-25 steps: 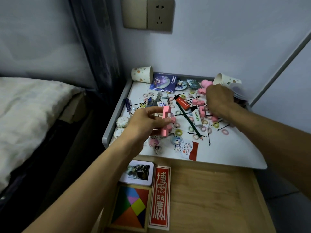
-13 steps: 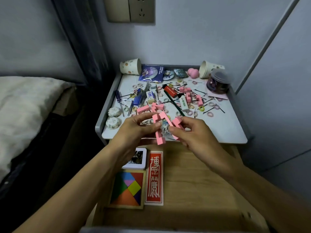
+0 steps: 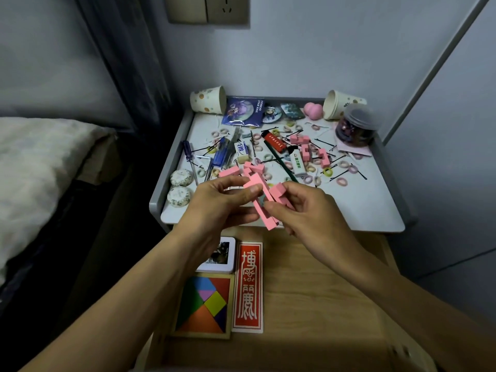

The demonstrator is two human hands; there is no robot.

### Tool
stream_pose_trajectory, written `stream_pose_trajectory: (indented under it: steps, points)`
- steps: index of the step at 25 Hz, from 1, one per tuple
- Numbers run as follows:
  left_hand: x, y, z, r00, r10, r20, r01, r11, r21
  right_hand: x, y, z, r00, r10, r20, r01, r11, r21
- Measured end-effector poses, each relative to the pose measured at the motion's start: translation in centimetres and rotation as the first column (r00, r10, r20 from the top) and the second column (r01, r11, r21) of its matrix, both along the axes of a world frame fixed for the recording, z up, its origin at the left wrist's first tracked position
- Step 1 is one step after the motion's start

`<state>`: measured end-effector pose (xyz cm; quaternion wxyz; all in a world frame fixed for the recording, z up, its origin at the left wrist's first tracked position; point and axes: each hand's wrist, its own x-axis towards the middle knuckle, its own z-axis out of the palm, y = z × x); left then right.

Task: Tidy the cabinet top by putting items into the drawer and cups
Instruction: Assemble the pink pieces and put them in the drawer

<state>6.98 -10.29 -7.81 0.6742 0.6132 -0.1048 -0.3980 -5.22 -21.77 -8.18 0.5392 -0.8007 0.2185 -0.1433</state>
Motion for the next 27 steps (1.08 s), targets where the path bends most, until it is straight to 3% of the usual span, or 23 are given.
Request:
stream_pose_trajectory:
  steps: [11,23,27]
  points:
    - [-0.6,-0.1,0.1,0.998,0.025,0.058,-0.020,0.997,-0.080,-1.0,0.3,-0.2,1.000,-0.004,0.008,0.004,1.000,-0.026]
    - [-1.6,-0.5,0.2,0.965,0.254,-0.069,-0.263,0.944,-0.197,-0.8,2.2,-0.8,0.983,-0.134,0.129,0.130,0.991,0.042]
    - [-2.0,-0.6,0.3,0.955,0.280,-0.099,-0.296,0.932,-0.209,-0.7,2.0,-0.5,0.979,-0.149,0.138,0.120,0.972,0.200]
